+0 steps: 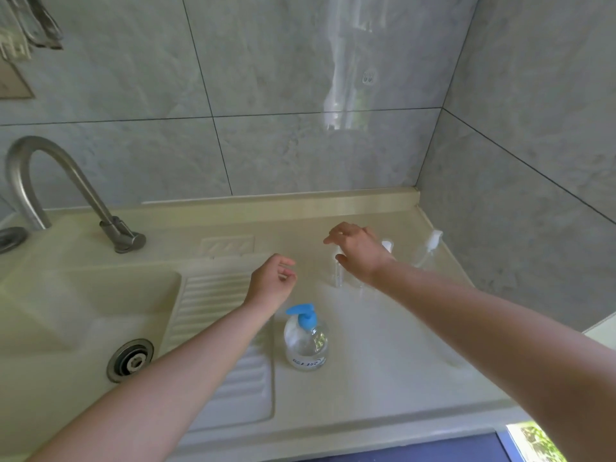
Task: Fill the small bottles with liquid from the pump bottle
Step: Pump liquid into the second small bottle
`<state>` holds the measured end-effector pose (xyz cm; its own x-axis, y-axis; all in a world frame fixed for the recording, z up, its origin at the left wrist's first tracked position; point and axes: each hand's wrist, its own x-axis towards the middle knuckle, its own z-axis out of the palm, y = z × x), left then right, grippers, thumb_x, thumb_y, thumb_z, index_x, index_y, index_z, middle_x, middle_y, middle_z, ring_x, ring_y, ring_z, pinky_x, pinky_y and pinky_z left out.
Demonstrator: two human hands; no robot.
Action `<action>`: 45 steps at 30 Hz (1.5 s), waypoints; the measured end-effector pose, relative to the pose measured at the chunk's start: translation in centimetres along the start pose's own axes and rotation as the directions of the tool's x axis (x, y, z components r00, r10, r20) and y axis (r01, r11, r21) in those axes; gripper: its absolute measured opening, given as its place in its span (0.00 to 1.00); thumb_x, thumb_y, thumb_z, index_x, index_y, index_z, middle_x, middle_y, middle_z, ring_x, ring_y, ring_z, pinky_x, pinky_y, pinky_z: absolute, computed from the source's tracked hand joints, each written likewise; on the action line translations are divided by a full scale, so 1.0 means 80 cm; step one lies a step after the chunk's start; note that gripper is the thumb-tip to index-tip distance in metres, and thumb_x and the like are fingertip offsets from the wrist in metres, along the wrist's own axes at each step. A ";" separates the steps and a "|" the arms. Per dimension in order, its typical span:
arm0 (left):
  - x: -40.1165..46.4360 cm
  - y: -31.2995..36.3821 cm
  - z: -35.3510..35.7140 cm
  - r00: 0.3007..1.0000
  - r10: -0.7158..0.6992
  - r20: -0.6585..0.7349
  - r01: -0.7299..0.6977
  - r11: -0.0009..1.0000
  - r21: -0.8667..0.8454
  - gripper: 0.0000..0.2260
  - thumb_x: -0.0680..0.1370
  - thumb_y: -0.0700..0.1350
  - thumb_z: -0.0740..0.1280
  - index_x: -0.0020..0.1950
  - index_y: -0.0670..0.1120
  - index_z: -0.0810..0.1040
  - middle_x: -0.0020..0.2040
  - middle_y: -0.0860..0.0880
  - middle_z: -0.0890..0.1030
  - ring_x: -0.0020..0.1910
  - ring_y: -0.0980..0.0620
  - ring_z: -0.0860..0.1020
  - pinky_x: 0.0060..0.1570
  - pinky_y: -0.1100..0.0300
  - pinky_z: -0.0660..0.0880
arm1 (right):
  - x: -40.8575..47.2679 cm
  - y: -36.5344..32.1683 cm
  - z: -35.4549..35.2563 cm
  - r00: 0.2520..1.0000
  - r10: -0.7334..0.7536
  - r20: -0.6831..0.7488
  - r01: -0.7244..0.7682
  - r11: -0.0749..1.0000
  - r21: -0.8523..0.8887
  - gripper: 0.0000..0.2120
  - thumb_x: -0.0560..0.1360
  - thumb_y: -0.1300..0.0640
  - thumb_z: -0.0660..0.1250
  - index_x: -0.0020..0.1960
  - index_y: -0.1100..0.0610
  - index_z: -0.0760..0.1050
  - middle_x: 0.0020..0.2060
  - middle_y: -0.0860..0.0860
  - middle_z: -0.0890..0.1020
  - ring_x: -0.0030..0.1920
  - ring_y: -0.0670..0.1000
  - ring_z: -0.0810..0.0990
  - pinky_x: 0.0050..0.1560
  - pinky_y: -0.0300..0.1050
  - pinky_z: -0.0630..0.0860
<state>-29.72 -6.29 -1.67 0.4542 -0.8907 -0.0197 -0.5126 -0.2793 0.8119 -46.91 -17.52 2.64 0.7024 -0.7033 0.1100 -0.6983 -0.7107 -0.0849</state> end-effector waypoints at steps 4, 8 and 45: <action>-0.003 -0.014 0.008 0.998 -0.051 0.026 0.052 0.999 -0.014 0.11 0.76 0.38 0.68 0.57 0.44 0.79 0.44 0.51 0.81 0.39 0.55 0.77 0.39 0.69 0.66 | 0.006 -0.002 0.005 1.000 -0.003 0.023 0.002 1.000 0.015 0.19 0.78 0.65 0.64 0.67 0.52 0.75 0.61 0.52 0.77 0.63 0.56 0.73 0.60 0.48 0.67; -0.005 -0.018 0.016 0.993 -0.096 0.068 0.099 0.995 -0.032 0.13 0.76 0.40 0.69 0.60 0.44 0.78 0.56 0.47 0.82 0.46 0.52 0.79 0.45 0.67 0.67 | 0.014 -0.013 0.004 0.998 -0.055 -0.027 0.058 0.992 0.116 0.17 0.76 0.67 0.66 0.63 0.55 0.78 0.56 0.55 0.79 0.58 0.59 0.74 0.58 0.51 0.72; -0.155 0.062 -0.061 0.979 0.089 -0.183 -0.138 0.951 -0.276 0.12 0.76 0.55 0.69 0.52 0.50 0.72 0.48 0.55 0.77 0.44 0.58 0.77 0.42 0.68 0.71 | -0.075 -0.138 -0.087 0.962 0.226 0.153 -0.136 -0.087 0.987 0.44 0.69 0.45 0.74 0.78 0.38 0.53 0.61 0.50 0.81 0.61 0.50 0.81 0.68 0.53 0.73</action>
<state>-34.35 5.11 5.48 0.5324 -0.8313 0.1598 -0.3496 -0.0440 0.9359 -44.34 -5.34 9.83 0.5389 -0.8398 -0.0649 0.1014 0.1412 -0.9848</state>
